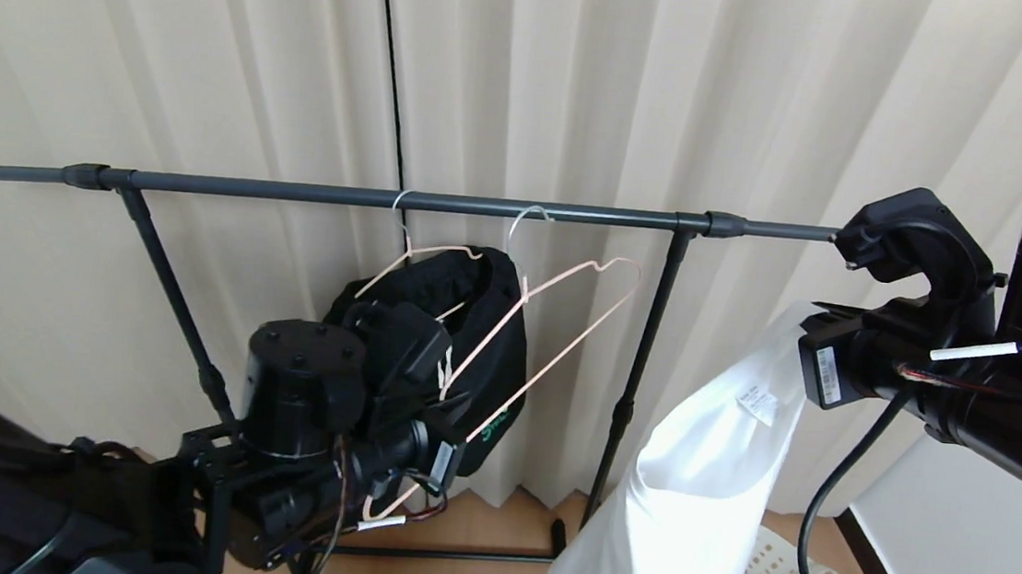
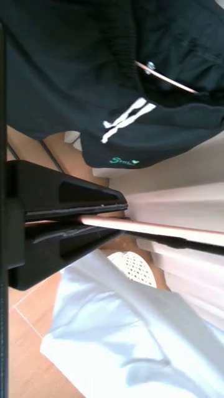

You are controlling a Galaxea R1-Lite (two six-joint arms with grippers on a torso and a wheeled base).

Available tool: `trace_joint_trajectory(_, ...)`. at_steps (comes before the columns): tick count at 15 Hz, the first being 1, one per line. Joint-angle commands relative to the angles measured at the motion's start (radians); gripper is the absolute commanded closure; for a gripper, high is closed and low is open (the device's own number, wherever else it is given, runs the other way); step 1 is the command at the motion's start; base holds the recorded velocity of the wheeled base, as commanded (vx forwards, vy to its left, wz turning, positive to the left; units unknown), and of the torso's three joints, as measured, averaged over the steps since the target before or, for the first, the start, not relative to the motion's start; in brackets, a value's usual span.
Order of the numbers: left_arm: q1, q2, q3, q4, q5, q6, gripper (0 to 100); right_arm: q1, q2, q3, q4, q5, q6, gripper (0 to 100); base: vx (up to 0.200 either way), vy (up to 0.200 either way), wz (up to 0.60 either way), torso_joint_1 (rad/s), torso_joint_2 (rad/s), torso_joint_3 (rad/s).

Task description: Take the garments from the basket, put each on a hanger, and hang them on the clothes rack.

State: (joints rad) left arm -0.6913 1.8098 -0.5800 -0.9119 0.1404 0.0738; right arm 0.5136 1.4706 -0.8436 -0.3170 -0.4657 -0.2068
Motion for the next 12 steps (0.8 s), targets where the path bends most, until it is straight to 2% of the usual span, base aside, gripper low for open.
trace_joint_trajectory(1, -0.014, -0.139, 0.127, -0.016, -0.010, 0.000, 100, -0.010, 0.043, -0.011, -0.001, -0.013, 0.000, 100, 0.000, 0.000, 0.00, 0.000, 0.00, 0.000)
trace_joint_trajectory(3, -0.033, -0.205, 0.193, -0.015, -0.035, 0.000, 100, -0.047, 0.068, -0.026, -0.007, -0.014, 0.000, 100, 0.000, 0.000, 0.00, 0.000, 0.00, 0.000)
trace_joint_trajectory(7, -0.080, -0.265, 0.285, -0.015, -0.094, 0.037, 100, -0.093, 0.132, -0.031, -0.105, -0.033, -0.002, 100, 0.000, 0.000, 0.00, 0.000, 0.00, 0.000)
trace_joint_trajectory(9, -0.085, -0.257, 0.301, -0.015, -0.142, 0.077, 100, -0.101, 0.160, -0.038, -0.117, -0.040, 0.000, 100, 0.000, 0.000, 0.00, 0.000, 0.00, 0.000)
trace_joint_trajectory(12, -0.114, -0.214, 0.275, -0.016, -0.143, 0.086, 100, -0.099, 0.160, -0.038, -0.117, -0.040, 0.001, 100, 0.000, 0.000, 0.00, 0.000, 0.00, 0.000)
